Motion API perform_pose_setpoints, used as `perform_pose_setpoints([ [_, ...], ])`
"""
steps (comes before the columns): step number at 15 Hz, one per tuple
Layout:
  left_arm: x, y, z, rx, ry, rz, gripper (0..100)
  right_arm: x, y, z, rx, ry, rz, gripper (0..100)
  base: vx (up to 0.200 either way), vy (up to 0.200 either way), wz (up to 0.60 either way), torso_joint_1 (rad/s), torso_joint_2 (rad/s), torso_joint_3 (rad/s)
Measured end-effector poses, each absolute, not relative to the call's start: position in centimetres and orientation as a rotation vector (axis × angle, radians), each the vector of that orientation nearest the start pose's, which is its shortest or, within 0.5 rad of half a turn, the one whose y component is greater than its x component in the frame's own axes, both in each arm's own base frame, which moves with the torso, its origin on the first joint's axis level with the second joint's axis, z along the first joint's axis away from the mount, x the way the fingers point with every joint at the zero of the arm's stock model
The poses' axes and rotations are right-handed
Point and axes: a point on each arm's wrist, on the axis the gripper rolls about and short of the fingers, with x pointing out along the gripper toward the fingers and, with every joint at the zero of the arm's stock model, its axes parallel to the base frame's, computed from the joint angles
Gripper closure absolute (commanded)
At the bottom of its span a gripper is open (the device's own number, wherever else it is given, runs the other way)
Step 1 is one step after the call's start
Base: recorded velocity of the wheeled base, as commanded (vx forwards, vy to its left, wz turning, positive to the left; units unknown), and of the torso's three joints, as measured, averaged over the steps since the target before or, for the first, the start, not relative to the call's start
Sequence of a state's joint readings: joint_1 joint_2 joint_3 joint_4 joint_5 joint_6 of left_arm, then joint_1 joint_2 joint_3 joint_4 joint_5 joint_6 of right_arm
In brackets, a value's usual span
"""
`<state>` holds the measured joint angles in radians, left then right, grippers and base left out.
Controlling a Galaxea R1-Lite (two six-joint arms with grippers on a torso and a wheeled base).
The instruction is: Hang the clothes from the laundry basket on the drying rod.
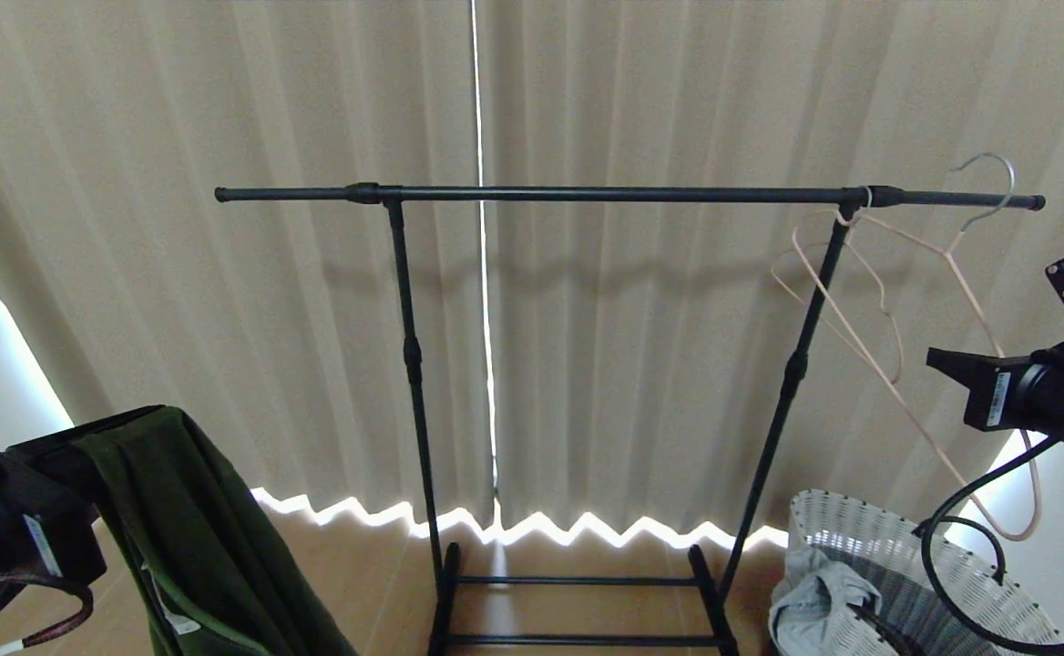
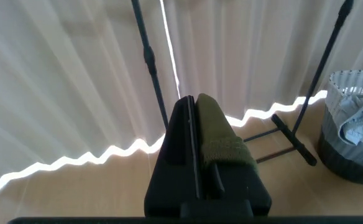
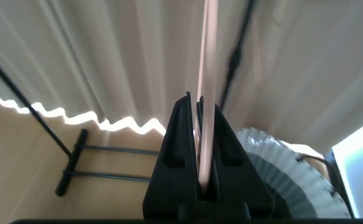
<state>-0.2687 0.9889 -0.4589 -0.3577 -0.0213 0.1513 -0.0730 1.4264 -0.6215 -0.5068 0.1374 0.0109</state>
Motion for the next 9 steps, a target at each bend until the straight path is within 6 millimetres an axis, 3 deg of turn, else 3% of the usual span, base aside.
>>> perform_pose_setpoints([
  [2,12.4,-3.4,20.9,0.172,0.164,-0.296,100,23.0,-0.9,19.2,0.044,0.301,0.107,100,0.000,0.000,0.00,0.000,0.00,0.000],
  [4,13.4,-3.6,22.2,0.173,0.142,-0.283,100,23.0,0.2,19.2,0.040,0.301,0.170,100,0.000,0.000,0.00,0.000,0.00,0.000],
  [9,18.3,-4.8,25.3,0.187,0.155,-0.238,100,22.8,3.8,19.1,0.019,0.311,0.341,100,0.000,0.000,0.00,0.000,0.00,0.000],
])
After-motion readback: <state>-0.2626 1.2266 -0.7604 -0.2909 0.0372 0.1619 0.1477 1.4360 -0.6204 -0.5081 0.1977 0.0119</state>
